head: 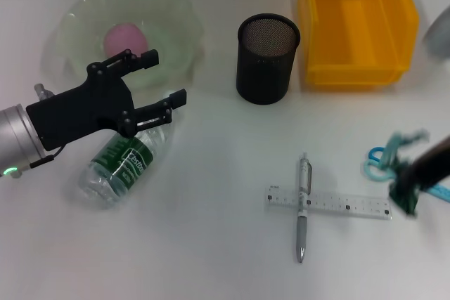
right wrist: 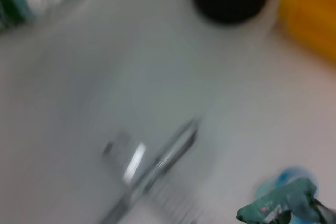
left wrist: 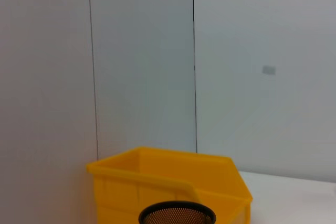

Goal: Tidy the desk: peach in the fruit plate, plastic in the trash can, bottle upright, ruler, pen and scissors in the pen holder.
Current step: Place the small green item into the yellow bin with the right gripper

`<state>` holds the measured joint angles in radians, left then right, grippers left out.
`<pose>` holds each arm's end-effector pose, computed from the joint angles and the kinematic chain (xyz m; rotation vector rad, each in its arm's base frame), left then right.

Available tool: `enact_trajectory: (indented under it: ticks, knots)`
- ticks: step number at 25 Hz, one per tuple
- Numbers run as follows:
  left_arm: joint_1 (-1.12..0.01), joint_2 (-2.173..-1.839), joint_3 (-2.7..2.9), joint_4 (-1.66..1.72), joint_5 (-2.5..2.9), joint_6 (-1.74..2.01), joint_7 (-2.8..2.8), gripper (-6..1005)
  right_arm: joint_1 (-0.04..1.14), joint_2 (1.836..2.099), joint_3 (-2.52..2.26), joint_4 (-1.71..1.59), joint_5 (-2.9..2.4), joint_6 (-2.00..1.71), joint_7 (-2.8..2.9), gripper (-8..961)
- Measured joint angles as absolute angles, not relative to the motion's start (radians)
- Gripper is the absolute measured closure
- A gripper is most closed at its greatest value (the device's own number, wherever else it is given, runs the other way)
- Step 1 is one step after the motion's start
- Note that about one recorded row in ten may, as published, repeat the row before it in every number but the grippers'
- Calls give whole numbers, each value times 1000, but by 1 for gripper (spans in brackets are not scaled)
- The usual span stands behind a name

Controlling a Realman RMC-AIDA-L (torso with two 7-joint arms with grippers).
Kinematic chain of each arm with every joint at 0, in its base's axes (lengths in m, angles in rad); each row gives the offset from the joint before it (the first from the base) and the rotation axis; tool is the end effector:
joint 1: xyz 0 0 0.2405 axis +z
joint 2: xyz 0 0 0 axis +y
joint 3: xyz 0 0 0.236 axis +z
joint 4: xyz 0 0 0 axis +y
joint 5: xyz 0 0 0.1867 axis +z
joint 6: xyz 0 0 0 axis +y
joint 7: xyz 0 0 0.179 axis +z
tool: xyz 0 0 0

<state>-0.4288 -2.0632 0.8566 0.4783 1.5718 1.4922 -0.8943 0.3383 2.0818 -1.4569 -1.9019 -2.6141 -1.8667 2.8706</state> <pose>-0.2225 0.3069 -0.0209 -2.4909 -0.2605 -0.8804 0.1820 0.2590 0.0207 -2.4132 1.1410 -0.4963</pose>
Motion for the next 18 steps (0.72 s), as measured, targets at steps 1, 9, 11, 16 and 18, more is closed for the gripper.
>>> enact_trajectory:
  ticks: [1, 9, 11, 16, 18]
  knots:
    - [-430, -2063, 856, 478, 1572, 1493, -894, 186, 352, 2081, -1409, -1929, -2614, -1860, 2852, 940]
    - [-434, -2064, 852, 485, 1565, 1516, -894, 186, 433, 2081, -1139, -1842, -2567, -1525, 2604, 925]
    - [-433, -2064, 852, 487, 1565, 1517, -894, 186, 451, 2080, -1110, -1766, -2543, -1443, 2545, 922]
    - [-434, -2066, 855, 489, 1563, 1518, -894, 187, 507, 2079, -1081, -1509, -2520, -1218, 2423, 913]
    - [-439, -2066, 856, 489, 1563, 1515, -892, 187, 524, 2078, -1078, -1335, -2375, -1053, 2260, 909]
